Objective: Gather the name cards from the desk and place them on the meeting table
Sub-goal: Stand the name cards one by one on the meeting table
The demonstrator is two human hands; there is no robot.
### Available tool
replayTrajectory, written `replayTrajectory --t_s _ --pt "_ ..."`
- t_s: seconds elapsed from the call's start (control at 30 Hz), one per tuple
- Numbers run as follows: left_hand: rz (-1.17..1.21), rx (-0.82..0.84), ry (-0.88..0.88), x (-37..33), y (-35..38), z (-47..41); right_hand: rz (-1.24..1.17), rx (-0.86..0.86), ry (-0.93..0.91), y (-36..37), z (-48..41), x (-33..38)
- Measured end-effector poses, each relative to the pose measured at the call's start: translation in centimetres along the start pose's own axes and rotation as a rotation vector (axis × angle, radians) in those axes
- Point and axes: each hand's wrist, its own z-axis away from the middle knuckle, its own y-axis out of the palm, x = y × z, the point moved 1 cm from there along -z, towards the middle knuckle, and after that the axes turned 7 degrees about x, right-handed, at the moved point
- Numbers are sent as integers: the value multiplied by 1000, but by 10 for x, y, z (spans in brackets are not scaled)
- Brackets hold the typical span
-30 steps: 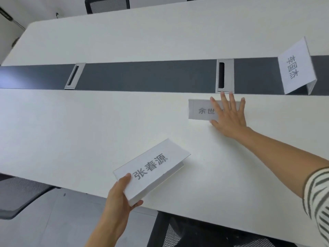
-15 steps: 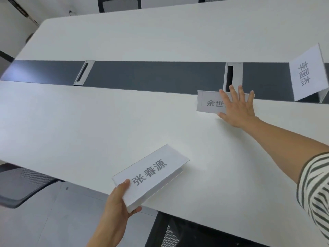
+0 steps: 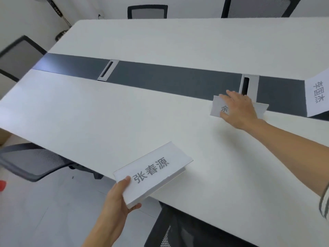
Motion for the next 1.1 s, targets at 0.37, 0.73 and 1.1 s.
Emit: replayTrajectory --t_s 0.37,0.73,1.1 --pt "164 -35 171 3 -130 74 -1085 666 -244 8 142 264" --pt "235 -281 102 66 -380 143 -1110 866 -286 81 256 511" --pt "307 -340 183 43 -525 112 -1037 921 -363 100 236 663"
